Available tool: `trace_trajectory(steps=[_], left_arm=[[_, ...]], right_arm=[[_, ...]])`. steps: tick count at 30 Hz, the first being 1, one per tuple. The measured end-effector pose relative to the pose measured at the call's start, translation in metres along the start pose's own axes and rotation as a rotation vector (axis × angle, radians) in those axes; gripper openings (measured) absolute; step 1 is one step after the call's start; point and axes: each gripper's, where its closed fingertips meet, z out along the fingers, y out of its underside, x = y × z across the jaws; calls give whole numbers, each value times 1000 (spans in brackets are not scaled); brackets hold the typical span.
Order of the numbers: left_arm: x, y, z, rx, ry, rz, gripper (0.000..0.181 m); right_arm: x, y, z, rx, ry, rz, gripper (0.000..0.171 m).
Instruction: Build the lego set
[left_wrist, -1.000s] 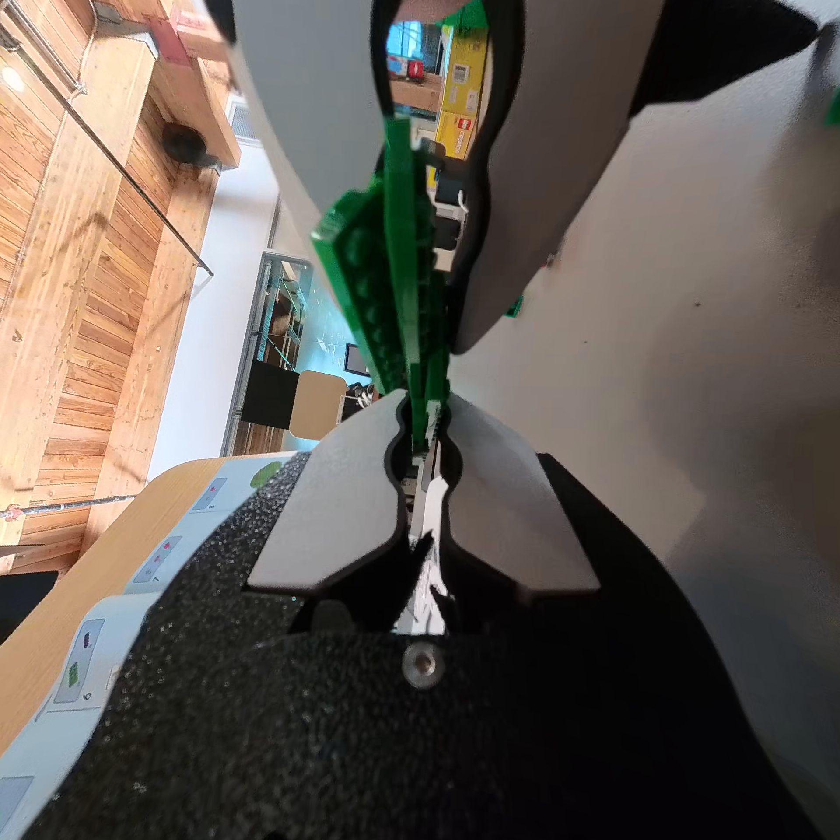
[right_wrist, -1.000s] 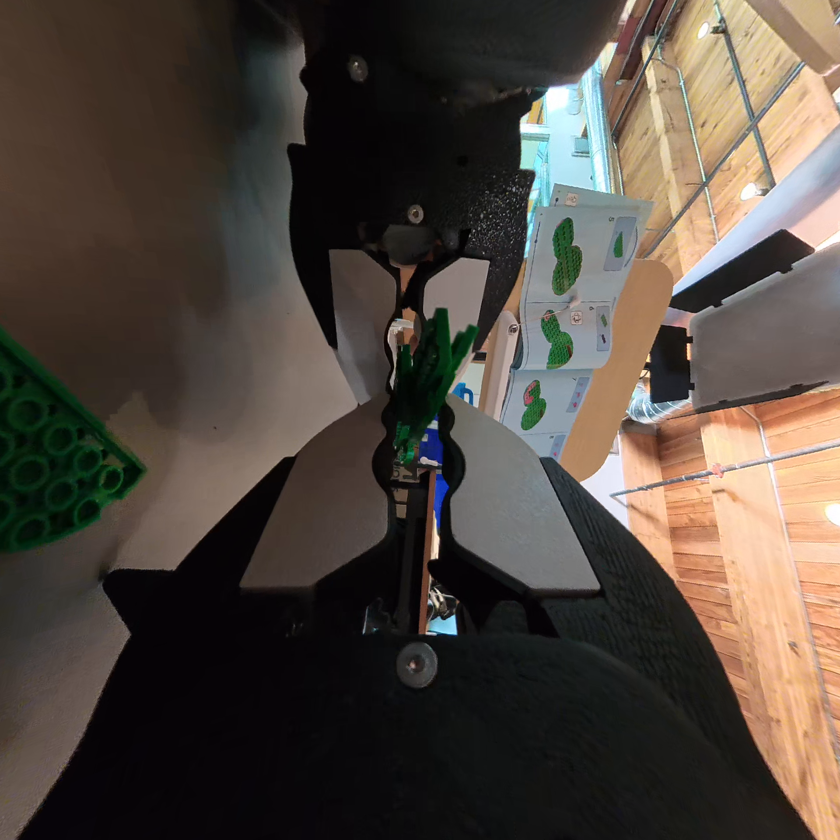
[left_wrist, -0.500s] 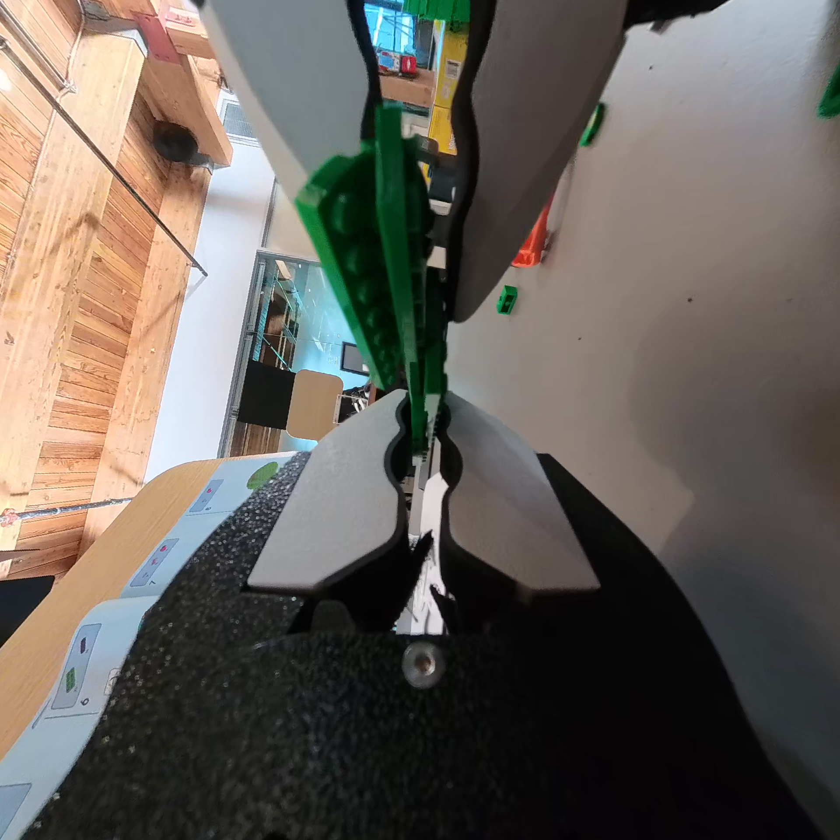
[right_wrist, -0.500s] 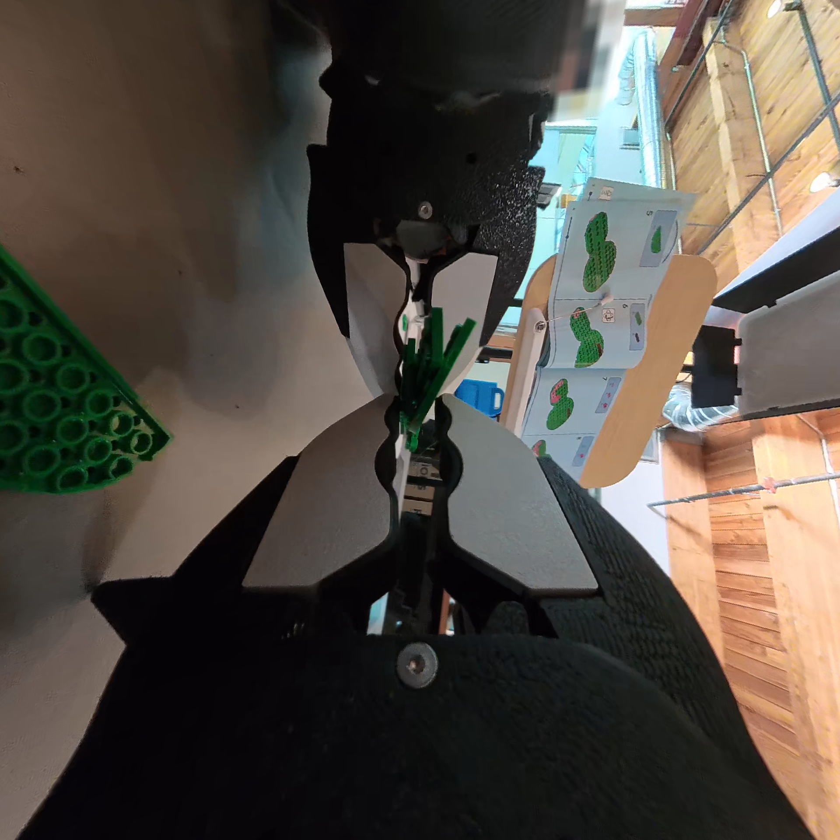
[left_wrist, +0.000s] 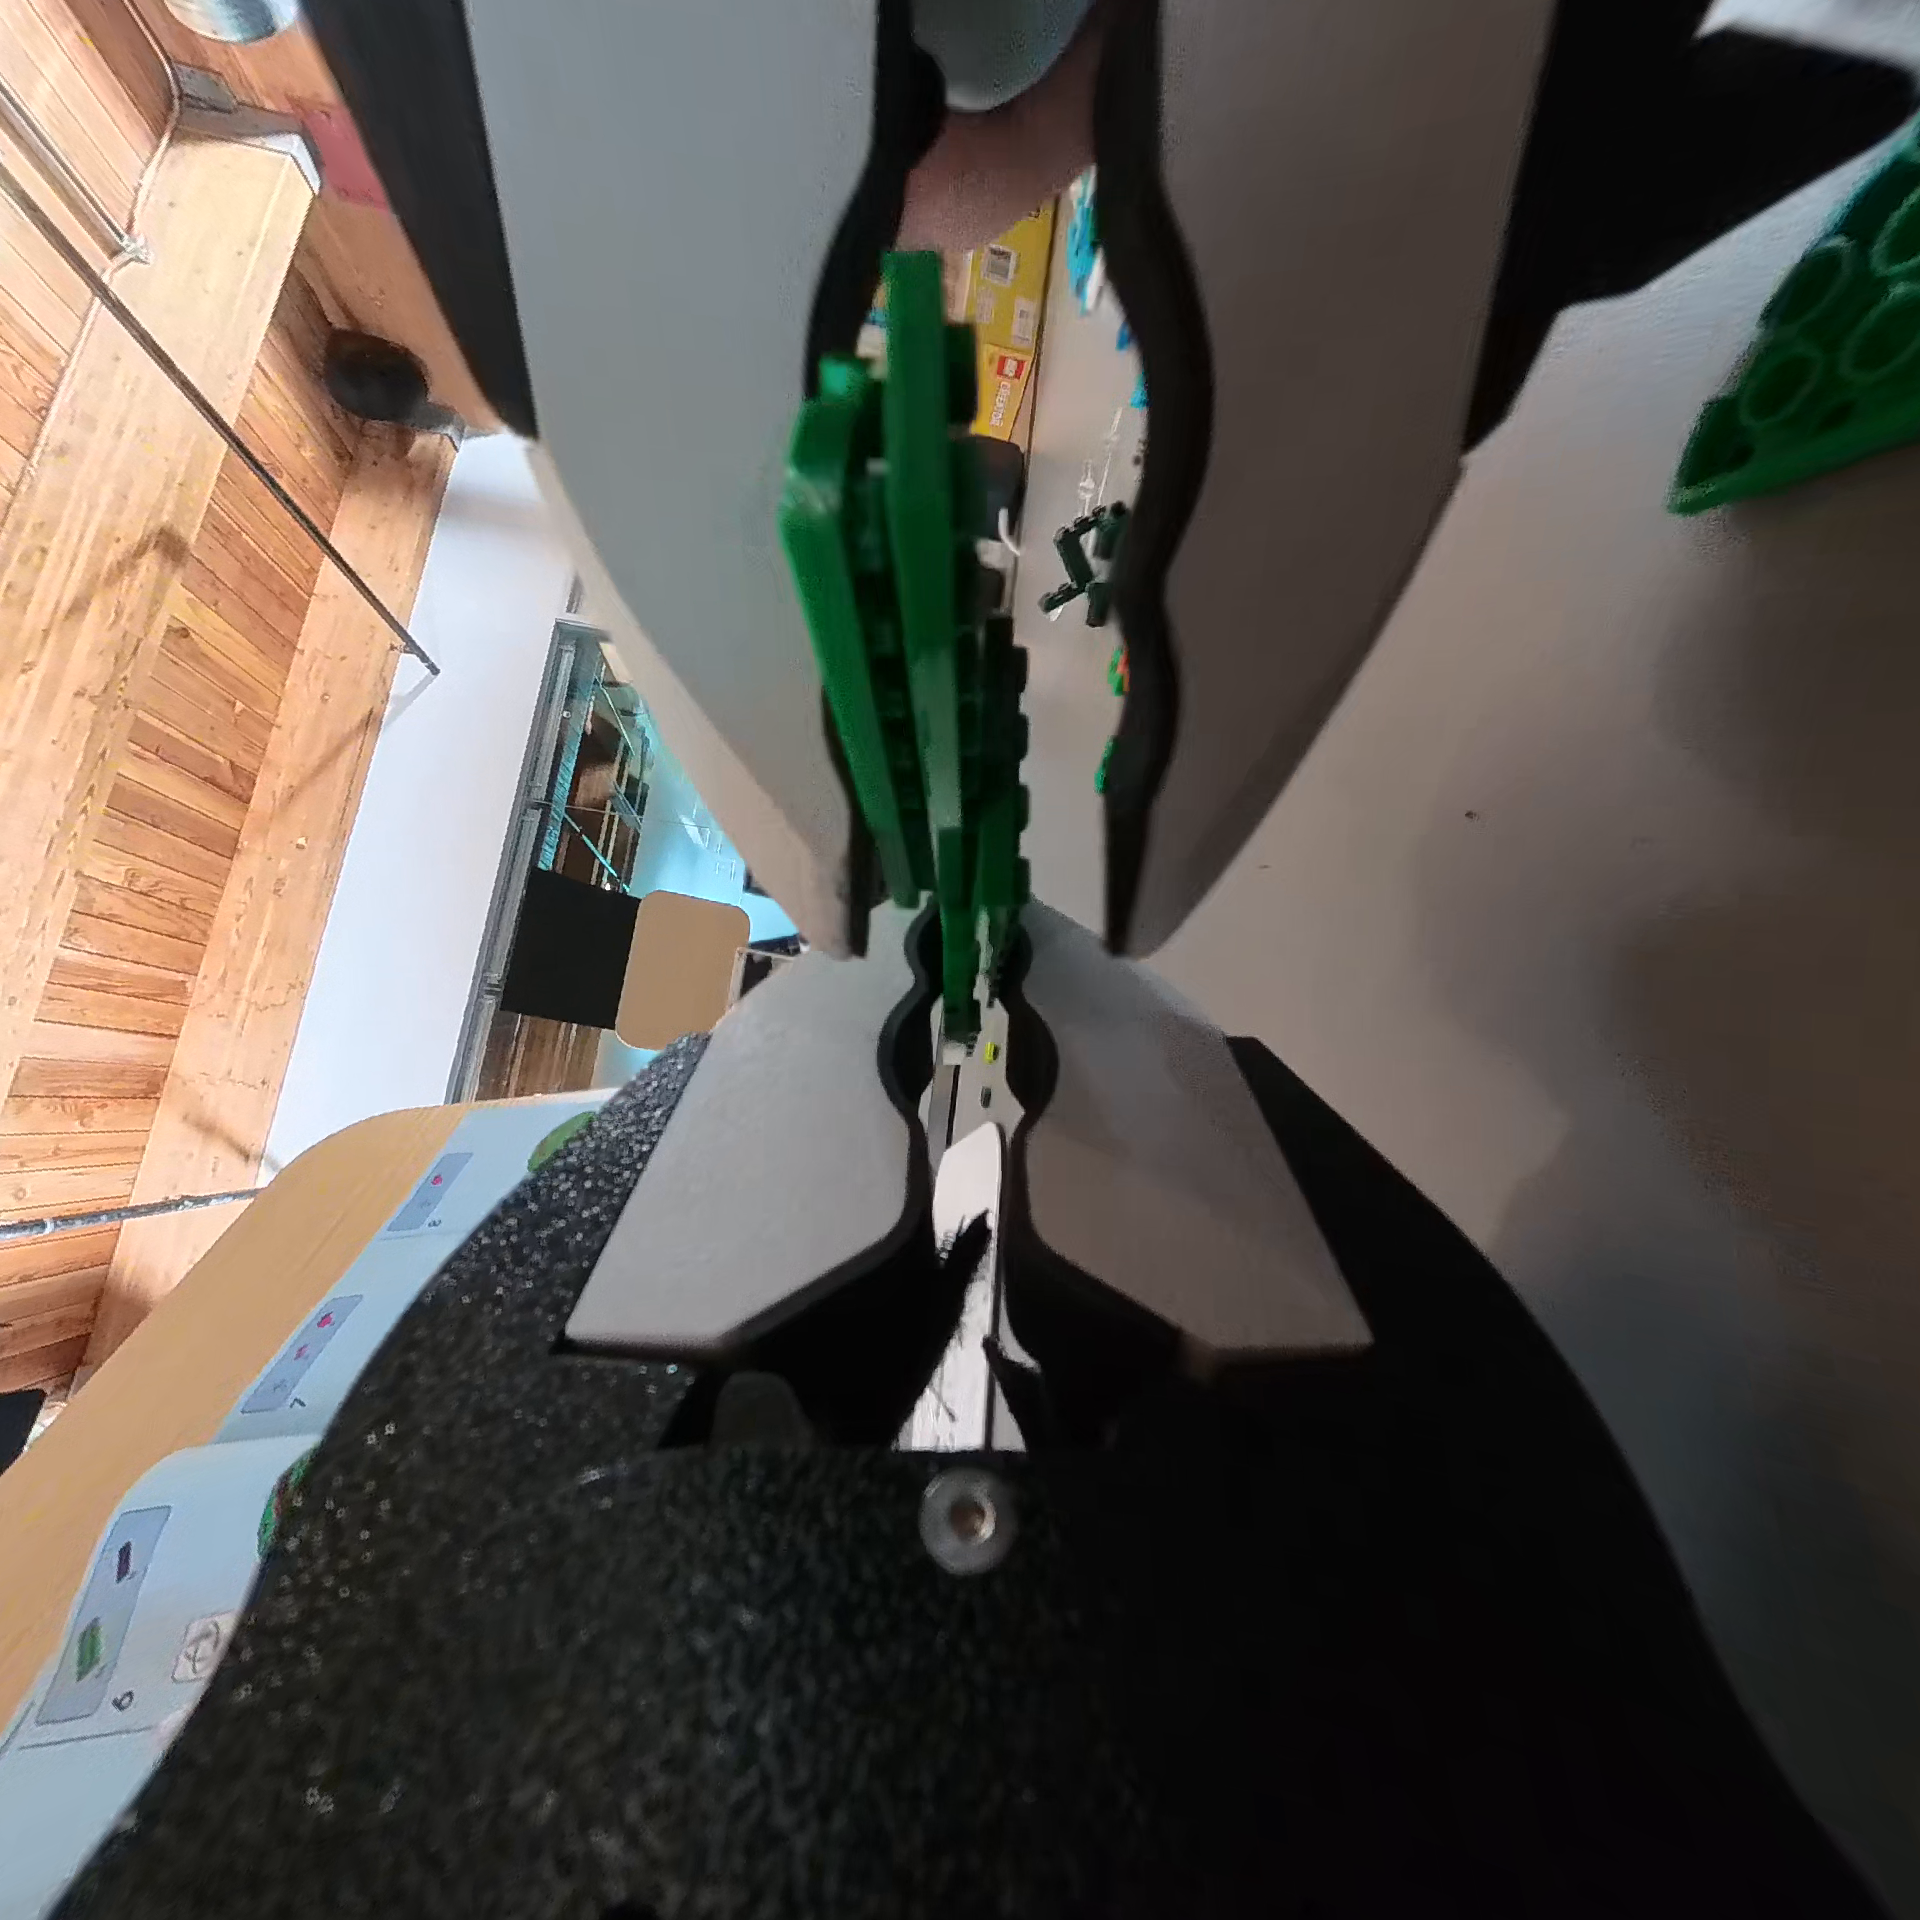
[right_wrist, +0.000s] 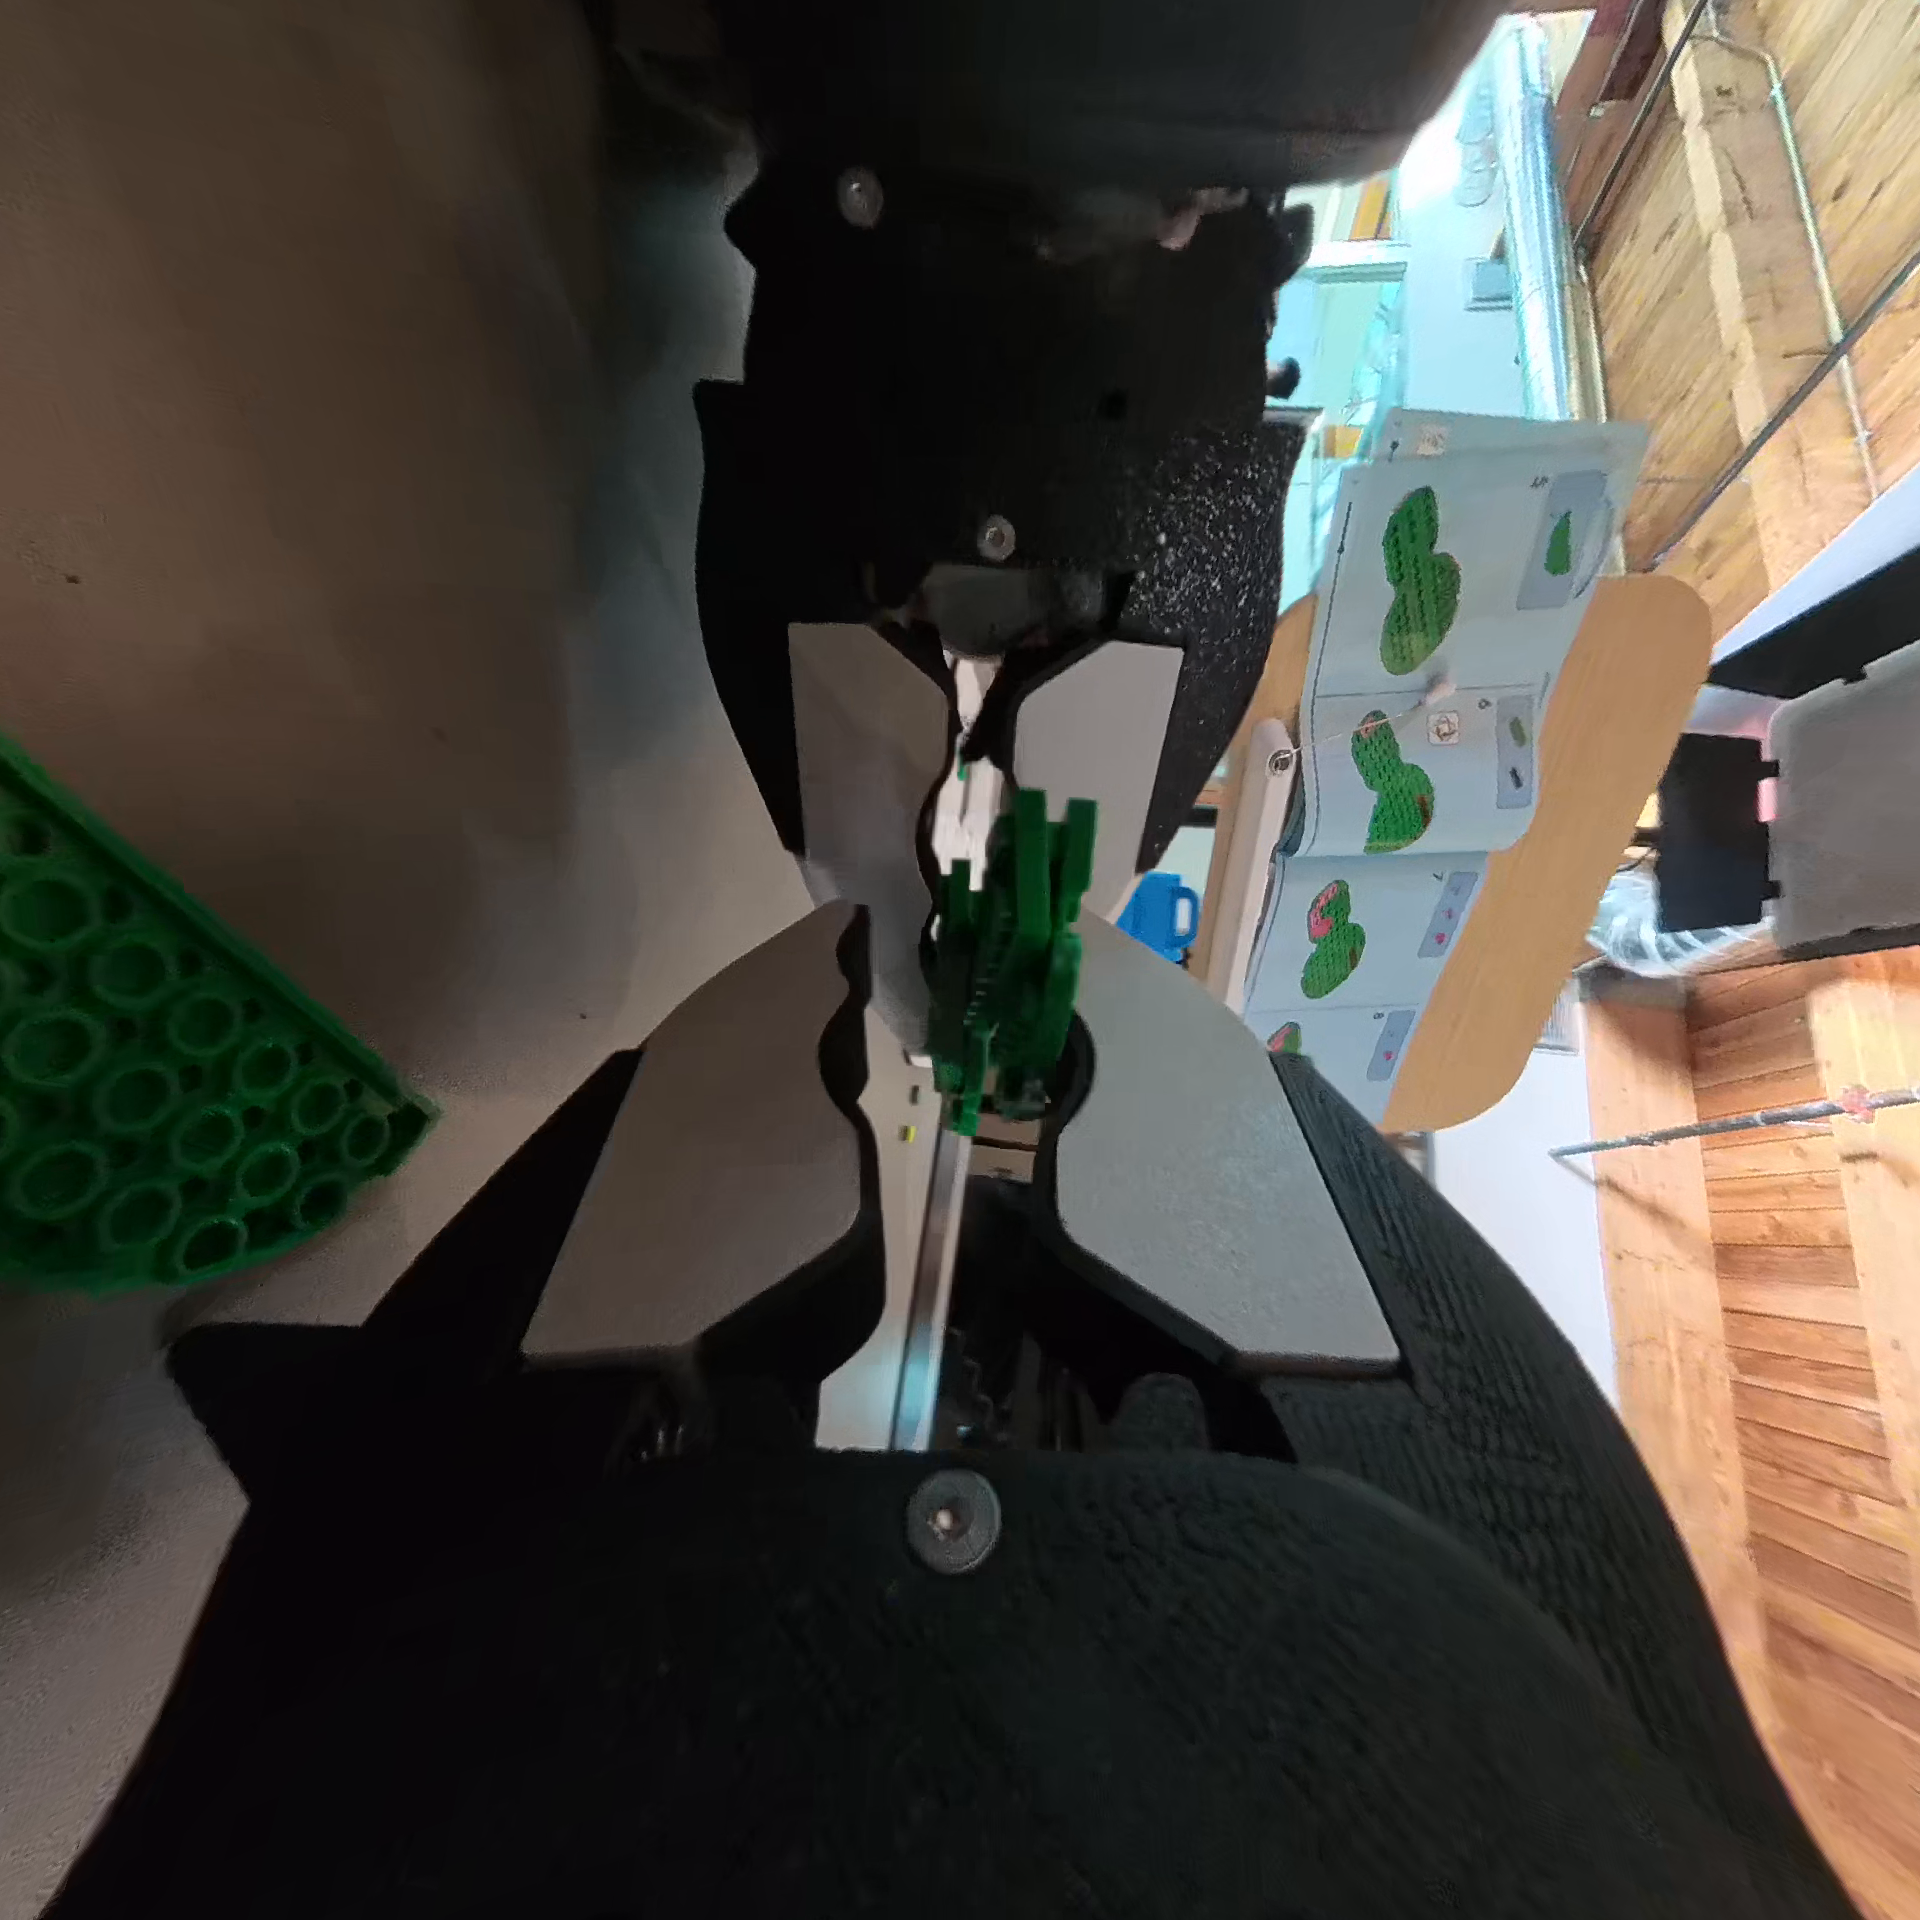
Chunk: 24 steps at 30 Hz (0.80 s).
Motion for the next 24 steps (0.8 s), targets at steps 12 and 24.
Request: trace_trajectory(steps=[12,24], left_arm=[[2,-2,-2,20,2,55,8],[-7,-12,-7,101,-9,-43,8]], right_arm=[[-1,8,-12,33,-24,-79,16],[13,6,-23,117,22,28,16]])
